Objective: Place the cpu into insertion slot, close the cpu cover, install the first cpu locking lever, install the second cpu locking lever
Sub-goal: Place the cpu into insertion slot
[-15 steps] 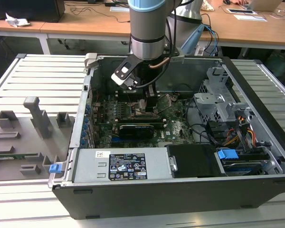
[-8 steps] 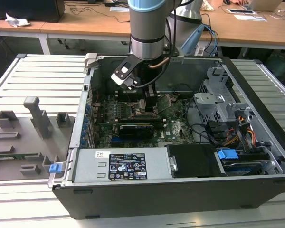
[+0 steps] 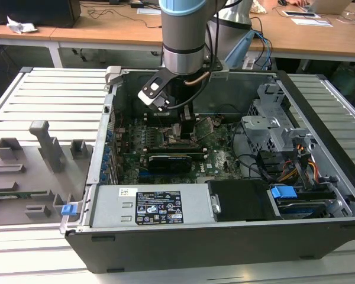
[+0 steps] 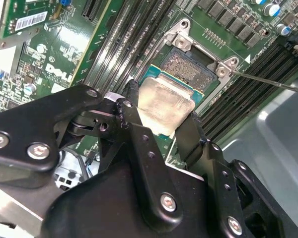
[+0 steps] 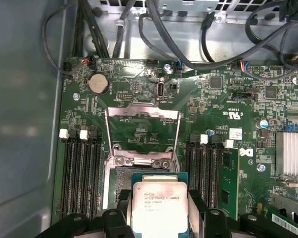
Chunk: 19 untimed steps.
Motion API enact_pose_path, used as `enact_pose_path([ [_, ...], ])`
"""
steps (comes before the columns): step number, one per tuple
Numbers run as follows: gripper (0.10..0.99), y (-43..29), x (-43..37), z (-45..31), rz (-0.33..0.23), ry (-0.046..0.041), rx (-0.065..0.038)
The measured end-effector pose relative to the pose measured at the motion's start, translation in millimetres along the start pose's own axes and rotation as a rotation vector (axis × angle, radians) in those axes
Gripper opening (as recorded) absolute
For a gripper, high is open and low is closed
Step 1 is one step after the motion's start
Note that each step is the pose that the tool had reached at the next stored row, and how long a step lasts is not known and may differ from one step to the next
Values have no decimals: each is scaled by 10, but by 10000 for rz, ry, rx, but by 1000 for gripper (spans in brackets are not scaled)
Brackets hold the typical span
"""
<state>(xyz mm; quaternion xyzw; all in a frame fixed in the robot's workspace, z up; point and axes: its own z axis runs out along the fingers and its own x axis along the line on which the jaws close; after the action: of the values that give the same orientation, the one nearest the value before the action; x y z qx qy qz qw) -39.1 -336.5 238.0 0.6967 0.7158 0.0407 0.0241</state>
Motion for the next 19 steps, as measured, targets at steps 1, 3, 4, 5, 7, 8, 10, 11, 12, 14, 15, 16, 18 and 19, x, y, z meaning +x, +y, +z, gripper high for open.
enact_pose_path([
  [1, 537, 0, 0, 2, 96, -10, -2],
  [3, 537, -2, 1, 4, 266, -27, -5],
  [4, 537, -2, 3, 7, 274, -25, -7],
  [5, 537, -2, 5, 10, 276, -23, -8],
  [7, 537, -3, 22, 17, 277, -27, -6],
  [8, 537, -3, 30, 21, 275, -26, -6],
  [10, 537, -12, 40, 38, 275, -26, -7],
  [11, 537, -16, 42, 45, 275, -26, -6],
  [12, 537, -23, 45, 56, 275, -26, -7],
  [14, 537, -28, 56, 73, 275, -27, -6],
  [15, 537, -35, 73, 98, 275, -27, -7],
  [16, 537, -38, 83, 110, 276, -24, -7],
  [18, 537, -44, 90, 128, 276, -26, -7],
  [19, 537, -48, 96, 143, 275, -26, -6],
])
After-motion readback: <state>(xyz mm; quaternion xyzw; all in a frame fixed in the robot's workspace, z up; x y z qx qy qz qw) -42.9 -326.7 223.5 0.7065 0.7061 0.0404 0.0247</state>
